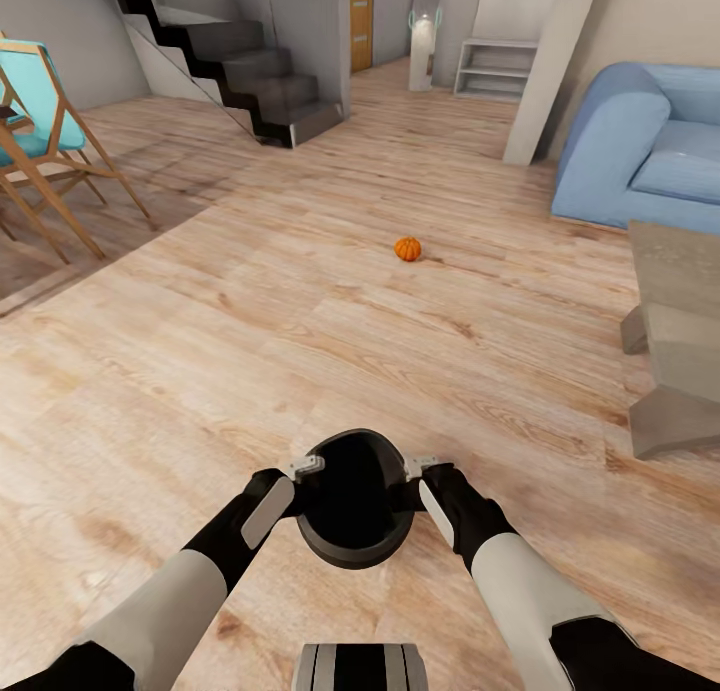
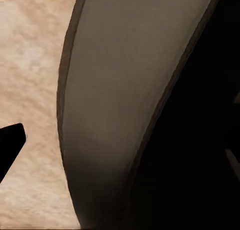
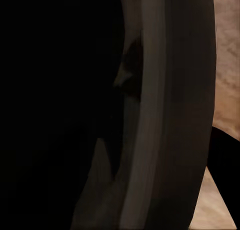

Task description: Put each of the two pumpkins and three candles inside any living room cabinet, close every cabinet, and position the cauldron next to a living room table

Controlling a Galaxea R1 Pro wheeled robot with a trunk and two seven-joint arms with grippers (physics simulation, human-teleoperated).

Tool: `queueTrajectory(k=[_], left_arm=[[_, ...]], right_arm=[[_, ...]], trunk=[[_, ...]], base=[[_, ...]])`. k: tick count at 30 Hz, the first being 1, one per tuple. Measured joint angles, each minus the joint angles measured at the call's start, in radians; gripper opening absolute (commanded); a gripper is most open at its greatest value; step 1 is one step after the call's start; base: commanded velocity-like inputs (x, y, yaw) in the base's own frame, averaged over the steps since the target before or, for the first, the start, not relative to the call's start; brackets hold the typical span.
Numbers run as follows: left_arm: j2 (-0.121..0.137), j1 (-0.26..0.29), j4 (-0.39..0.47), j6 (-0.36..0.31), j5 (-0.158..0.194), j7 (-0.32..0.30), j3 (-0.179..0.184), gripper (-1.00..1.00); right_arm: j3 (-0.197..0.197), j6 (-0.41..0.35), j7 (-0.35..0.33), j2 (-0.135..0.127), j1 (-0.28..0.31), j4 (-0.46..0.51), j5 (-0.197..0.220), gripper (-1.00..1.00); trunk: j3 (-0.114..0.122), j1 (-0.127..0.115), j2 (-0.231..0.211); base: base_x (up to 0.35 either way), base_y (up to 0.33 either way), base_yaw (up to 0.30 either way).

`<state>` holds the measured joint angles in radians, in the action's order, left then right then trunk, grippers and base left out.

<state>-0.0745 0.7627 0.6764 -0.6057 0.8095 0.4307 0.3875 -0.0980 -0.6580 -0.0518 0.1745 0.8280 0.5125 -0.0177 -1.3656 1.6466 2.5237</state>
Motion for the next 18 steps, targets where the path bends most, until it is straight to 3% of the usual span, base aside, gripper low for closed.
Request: queueTrajectory(k=[6, 18], left_arm=[[-0.003, 0.004, -0.073, 0.004, -0.019, -0.03, -0.002, -1.0], [-0.011, 0.004, -0.083, 0.005, -0.025, -0.039, -0.005, -1.0]], right_arm=[[0.002, -0.001, -0.003, 0.0, 0.0, 0.001, 0.015, -1.0], [0.002, -0.001, -0.002, 0.0, 0.0, 0.001, 0.009, -1.0]], trunk=[[0.0, 0.0, 0.0], [0.0, 0.0, 0.0]], base=[[0.0, 0.0, 0.0], [0.0, 0.0, -0.006]])
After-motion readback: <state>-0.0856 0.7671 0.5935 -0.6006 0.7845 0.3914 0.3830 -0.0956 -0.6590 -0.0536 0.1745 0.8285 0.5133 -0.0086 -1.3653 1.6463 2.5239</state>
